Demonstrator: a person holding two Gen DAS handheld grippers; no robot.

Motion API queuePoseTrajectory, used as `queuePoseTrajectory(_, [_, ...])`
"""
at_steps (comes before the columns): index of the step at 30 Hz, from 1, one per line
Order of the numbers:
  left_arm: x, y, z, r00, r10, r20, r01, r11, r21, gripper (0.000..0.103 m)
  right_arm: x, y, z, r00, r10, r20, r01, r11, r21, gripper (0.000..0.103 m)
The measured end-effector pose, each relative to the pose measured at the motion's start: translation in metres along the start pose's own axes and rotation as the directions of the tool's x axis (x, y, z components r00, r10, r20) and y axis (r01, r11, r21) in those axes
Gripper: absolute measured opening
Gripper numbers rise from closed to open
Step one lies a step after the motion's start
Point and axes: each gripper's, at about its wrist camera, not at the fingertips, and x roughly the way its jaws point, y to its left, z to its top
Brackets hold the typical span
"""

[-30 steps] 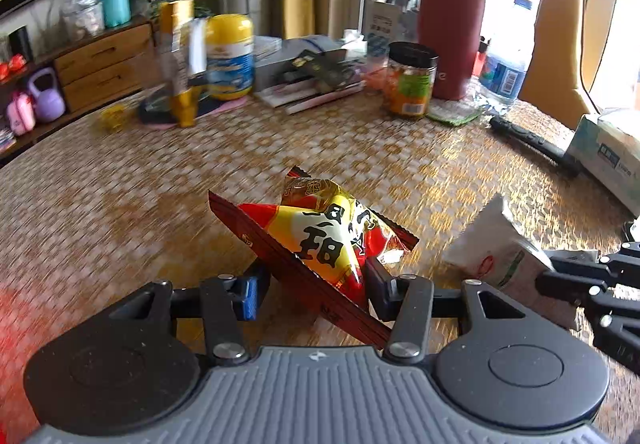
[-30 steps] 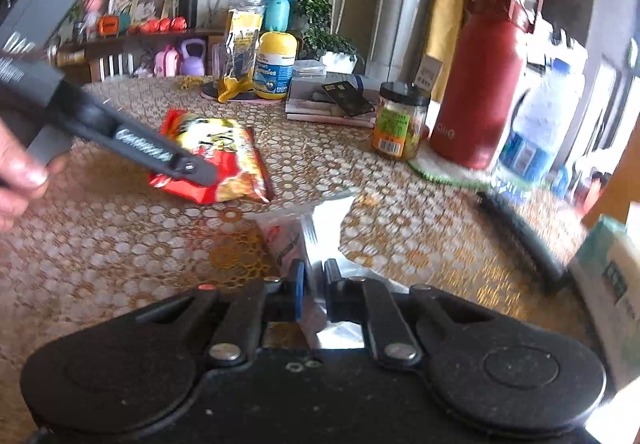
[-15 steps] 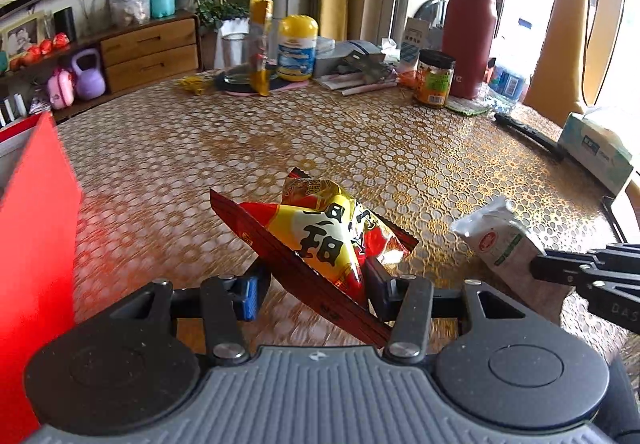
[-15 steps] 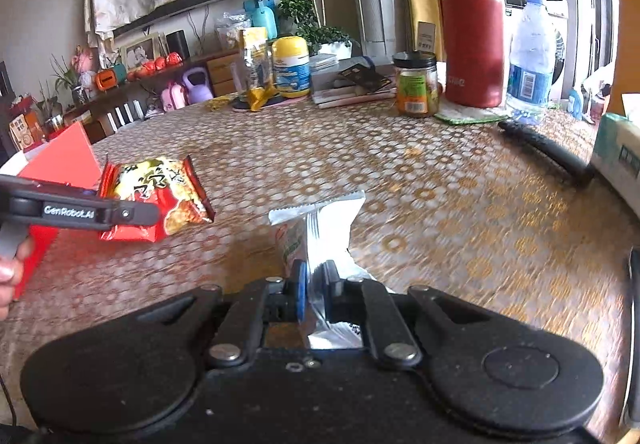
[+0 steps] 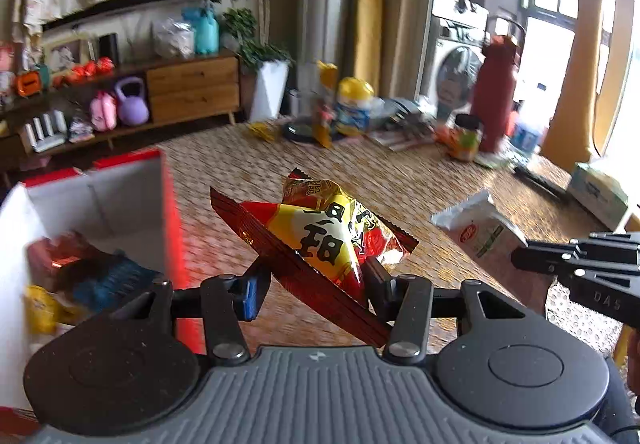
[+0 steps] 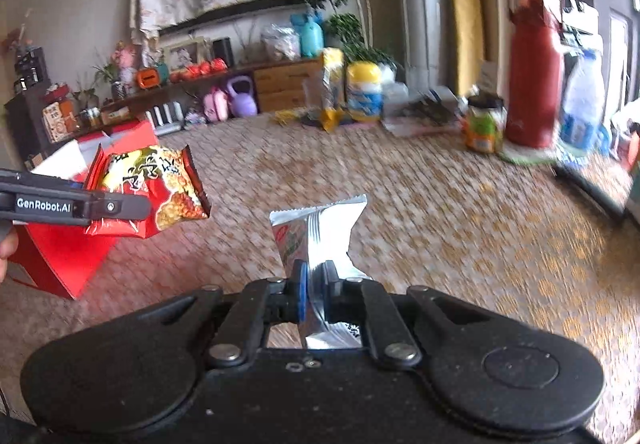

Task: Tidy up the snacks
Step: 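Carry the chip bag and white packet over the box with both tools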

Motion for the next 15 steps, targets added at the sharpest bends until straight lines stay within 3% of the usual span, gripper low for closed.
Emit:
queuePoseTrajectory(7, [-0.030, 0.046, 0.010, 0.996, 0.084, 0.040, -0.084, 0.996, -0.010, 0.050, 0.004, 0.049, 0.041, 0.995, 0.074, 0.071, -0.068, 0.995, -0.079, 0.006])
queuePoseTrajectory(15, [-0.053, 0.104, 0.007, 0.983, 0.182, 0.027, -0.181, 0.983, -0.033, 0.050, 0.029, 0.111, 0.077, 0.978, 0.187, 0.091, -0.172, 0.974, -0.150, 0.006])
